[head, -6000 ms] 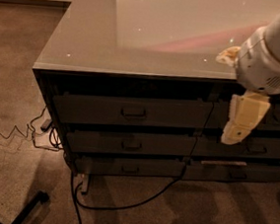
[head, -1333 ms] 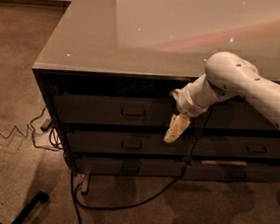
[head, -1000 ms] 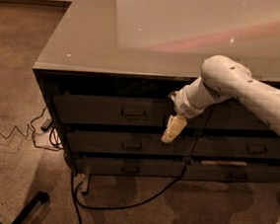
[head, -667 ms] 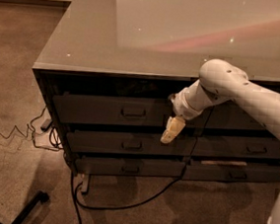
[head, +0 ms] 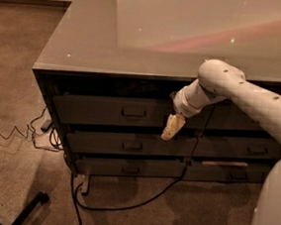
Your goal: Open top drawer
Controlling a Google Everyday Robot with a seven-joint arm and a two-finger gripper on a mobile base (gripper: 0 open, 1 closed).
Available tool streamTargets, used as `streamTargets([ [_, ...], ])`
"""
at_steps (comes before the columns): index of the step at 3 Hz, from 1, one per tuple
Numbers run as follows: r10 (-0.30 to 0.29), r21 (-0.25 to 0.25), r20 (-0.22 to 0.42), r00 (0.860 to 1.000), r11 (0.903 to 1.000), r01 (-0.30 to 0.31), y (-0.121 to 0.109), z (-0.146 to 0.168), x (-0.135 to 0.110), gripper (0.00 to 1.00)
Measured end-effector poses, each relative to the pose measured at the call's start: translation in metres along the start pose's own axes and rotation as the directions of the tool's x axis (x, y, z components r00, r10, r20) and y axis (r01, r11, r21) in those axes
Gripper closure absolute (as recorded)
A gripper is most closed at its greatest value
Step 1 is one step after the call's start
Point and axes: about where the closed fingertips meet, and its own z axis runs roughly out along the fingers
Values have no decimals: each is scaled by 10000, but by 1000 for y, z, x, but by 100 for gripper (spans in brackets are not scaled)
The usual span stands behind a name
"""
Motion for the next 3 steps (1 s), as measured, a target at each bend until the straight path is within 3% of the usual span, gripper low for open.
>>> streamTargets([
  [2, -137, -203, 30, 9999, 9997, 137, -8, 14, -2, 0],
  [3, -443, -549, -161, 9989, 9976, 434, -1, 20, -8, 19],
])
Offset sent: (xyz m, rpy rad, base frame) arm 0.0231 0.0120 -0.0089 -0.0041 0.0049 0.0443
